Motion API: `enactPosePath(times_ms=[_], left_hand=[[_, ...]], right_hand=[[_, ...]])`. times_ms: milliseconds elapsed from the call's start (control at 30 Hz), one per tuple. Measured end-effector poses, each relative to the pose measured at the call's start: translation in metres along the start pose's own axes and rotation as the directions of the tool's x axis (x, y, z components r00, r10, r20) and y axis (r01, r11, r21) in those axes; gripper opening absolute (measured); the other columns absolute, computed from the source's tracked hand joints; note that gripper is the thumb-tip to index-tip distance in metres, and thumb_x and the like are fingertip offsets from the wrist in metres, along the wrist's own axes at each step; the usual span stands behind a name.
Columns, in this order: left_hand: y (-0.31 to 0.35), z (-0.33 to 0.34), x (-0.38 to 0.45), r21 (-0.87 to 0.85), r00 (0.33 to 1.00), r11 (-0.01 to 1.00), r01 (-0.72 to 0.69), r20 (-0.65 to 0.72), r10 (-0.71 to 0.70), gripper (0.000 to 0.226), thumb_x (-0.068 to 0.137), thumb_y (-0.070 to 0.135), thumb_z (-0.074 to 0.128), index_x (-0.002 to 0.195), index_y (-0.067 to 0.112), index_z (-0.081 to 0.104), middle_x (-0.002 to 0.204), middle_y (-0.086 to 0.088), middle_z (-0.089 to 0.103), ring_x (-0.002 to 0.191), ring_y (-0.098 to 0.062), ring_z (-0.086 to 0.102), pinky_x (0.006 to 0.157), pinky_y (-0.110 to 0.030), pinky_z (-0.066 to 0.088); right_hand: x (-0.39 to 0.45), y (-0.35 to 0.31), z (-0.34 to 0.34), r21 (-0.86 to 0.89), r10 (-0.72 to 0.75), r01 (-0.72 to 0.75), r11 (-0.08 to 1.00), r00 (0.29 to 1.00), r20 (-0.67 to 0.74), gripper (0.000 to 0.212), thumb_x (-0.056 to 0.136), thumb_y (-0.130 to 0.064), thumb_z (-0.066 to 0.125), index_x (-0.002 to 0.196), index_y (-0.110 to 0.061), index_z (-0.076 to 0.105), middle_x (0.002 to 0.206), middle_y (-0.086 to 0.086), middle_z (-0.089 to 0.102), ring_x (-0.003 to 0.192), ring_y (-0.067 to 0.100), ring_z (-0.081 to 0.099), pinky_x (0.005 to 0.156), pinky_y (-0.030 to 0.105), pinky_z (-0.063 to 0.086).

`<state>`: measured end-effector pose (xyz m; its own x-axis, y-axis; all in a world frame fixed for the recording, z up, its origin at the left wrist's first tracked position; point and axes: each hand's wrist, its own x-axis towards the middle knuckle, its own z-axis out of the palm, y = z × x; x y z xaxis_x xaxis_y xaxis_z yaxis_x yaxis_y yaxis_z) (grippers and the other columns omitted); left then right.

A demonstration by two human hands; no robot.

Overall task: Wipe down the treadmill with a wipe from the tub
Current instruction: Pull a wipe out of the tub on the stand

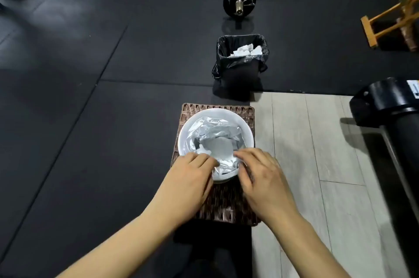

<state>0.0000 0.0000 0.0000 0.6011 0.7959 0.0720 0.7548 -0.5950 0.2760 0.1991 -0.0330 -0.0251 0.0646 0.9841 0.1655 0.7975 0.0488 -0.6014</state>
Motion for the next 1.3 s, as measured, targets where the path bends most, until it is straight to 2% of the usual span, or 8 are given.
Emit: enactPosePath(times_ms=[167,400,700,800,900,1033,1200,1300], left_hand=[[-0.022,0.038,0.041,0.126,0.997,0.989,-0.08,0.025,0.078,0.027,0.092,0.019,0.052,0.112,0.015,0.069,0.105,-0.001,0.071,0.094,-0.029,0.063,0.078,-0.042,0.055],[-0.04,0.039,0.078,0.221,0.937,0.974,0.042,0.33,-0.115,0.026,0.091,0.003,0.058,0.112,0.016,0.068,0.106,-0.009,0.07,0.101,-0.031,0.064,0.079,-0.038,0.051],[-0.036,0.04,0.071,0.387,0.959,0.918,0.08,0.223,-0.178,0.006,0.088,0.007,0.06,0.088,0.012,0.058,0.1,-0.013,0.068,0.1,-0.032,0.063,0.064,-0.034,0.038],[-0.038,0.035,0.065,0.256,0.985,0.956,0.145,0.052,-0.164,0.016,0.088,0.016,0.061,0.098,0.024,0.07,0.095,0.001,0.07,0.097,-0.026,0.064,0.065,-0.032,0.044],[-0.04,0.024,0.056,-0.084,0.982,0.987,0.136,-0.119,-0.145,0.009,0.096,0.028,0.063,0.1,0.031,0.071,0.089,0.015,0.068,0.092,-0.011,0.058,0.075,-0.032,0.046],[-0.033,0.005,0.051,-0.494,0.969,0.869,0.03,-0.199,-0.147,0.004,0.095,0.026,0.071,0.094,0.029,0.072,0.082,0.011,0.071,0.082,-0.007,0.065,0.081,-0.03,0.053],[-0.031,-0.008,0.06,-0.569,0.972,0.821,-0.039,-0.214,-0.102,0.004,0.095,0.029,0.071,0.093,0.031,0.072,0.076,0.013,0.068,0.073,-0.005,0.061,0.072,-0.029,0.05],[-0.025,-0.009,0.064,-0.579,0.976,0.812,-0.065,-0.205,-0.068,0.003,0.095,0.028,0.072,0.093,0.03,0.073,0.074,0.006,0.068,0.069,-0.012,0.06,0.07,-0.028,0.049]], right_hand=[[0.009,0.023,0.035,-0.249,-0.182,0.184,0.951,0.983,0.03,0.022,0.093,-0.026,0.057,0.11,-0.021,0.07,0.109,-0.006,0.066,0.102,0.019,0.062,0.097,0.034,0.037],[-0.001,0.027,0.045,-0.241,-0.203,0.184,0.953,0.978,-0.055,0.023,0.096,-0.03,0.045,0.103,-0.026,0.067,0.104,-0.01,0.064,0.1,0.015,0.06,0.099,0.037,0.038],[-0.001,0.024,0.042,-0.271,-0.139,0.136,0.953,0.99,0.008,0.028,0.094,-0.036,0.035,0.096,-0.028,0.062,0.098,-0.012,0.06,0.097,0.013,0.056,0.091,0.034,0.037],[-0.004,0.021,0.036,-0.289,-0.112,0.118,0.95,0.993,0.037,0.035,0.093,-0.039,0.029,0.096,-0.027,0.062,0.097,-0.012,0.059,0.097,0.013,0.055,0.09,0.033,0.035],[-0.004,0.017,0.024,-0.265,-0.101,0.116,0.957,0.993,0.068,0.025,0.097,-0.036,0.039,0.1,-0.027,0.063,0.099,-0.013,0.058,0.1,0.014,0.056,0.091,0.033,0.035],[0.009,0.009,0.002,-0.072,-0.051,0.054,0.996,0.998,0.043,0.026,0.097,-0.03,0.055,0.122,-0.03,0.061,0.109,-0.014,0.064,0.103,0.012,0.059,0.096,0.038,0.045],[0.034,0.0,-0.016,0.319,0.15,-0.144,0.937,0.989,0.006,0.053,0.089,-0.04,0.072,0.137,-0.038,0.048,0.122,-0.012,0.059,0.114,0.007,0.055,0.093,0.026,0.043],[0.035,0.005,-0.01,0.298,0.082,-0.098,0.95,0.994,0.065,0.047,0.087,-0.035,0.075,0.13,-0.04,0.057,0.122,-0.017,0.061,0.113,0.005,0.056,0.097,0.03,0.047]])
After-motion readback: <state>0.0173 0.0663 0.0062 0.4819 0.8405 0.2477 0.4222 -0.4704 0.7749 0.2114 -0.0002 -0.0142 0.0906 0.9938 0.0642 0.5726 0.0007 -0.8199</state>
